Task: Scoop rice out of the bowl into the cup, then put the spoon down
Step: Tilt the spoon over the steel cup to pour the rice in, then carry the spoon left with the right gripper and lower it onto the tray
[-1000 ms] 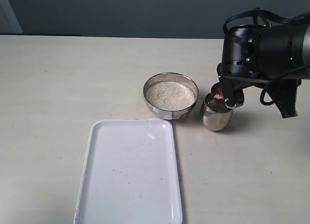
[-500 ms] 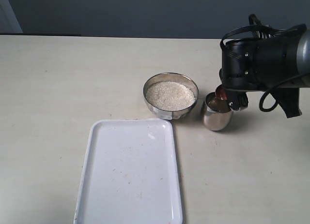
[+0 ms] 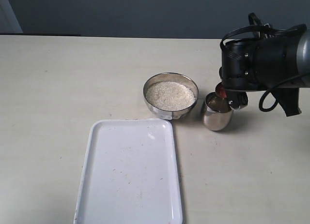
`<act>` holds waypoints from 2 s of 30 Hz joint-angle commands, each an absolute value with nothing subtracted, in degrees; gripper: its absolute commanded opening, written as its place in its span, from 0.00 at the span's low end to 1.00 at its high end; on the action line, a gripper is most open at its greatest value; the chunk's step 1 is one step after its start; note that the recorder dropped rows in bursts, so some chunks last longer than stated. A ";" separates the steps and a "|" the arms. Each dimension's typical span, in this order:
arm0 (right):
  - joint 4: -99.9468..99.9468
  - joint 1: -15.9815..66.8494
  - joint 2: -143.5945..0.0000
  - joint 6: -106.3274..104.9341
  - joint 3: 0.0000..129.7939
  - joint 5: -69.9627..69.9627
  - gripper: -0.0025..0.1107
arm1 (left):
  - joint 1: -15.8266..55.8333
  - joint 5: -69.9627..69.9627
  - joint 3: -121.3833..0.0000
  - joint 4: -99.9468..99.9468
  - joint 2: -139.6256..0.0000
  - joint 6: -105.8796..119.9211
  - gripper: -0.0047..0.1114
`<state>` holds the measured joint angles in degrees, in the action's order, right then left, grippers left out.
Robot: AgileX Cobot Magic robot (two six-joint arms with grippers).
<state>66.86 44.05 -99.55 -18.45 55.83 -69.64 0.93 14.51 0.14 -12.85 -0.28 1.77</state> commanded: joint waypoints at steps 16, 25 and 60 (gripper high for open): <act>59.77 44.13 -94.92 -10.75 55.72 -69.96 0.02 | 1.31 13.87 0.00 -12.86 0.00 1.50 0.04; 33.80 44.13 -89.03 -2.52 55.72 -69.96 0.02 | 1.31 13.87 0.00 -12.86 0.00 1.50 0.04; -29.00 58.81 -104.39 -2.96 55.72 -45.75 0.04 | 1.31 13.87 0.00 -12.86 0.00 1.50 0.04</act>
<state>-29.76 58.68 -104.44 -2.60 55.83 -46.37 0.93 14.51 0.14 -12.85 -0.28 1.77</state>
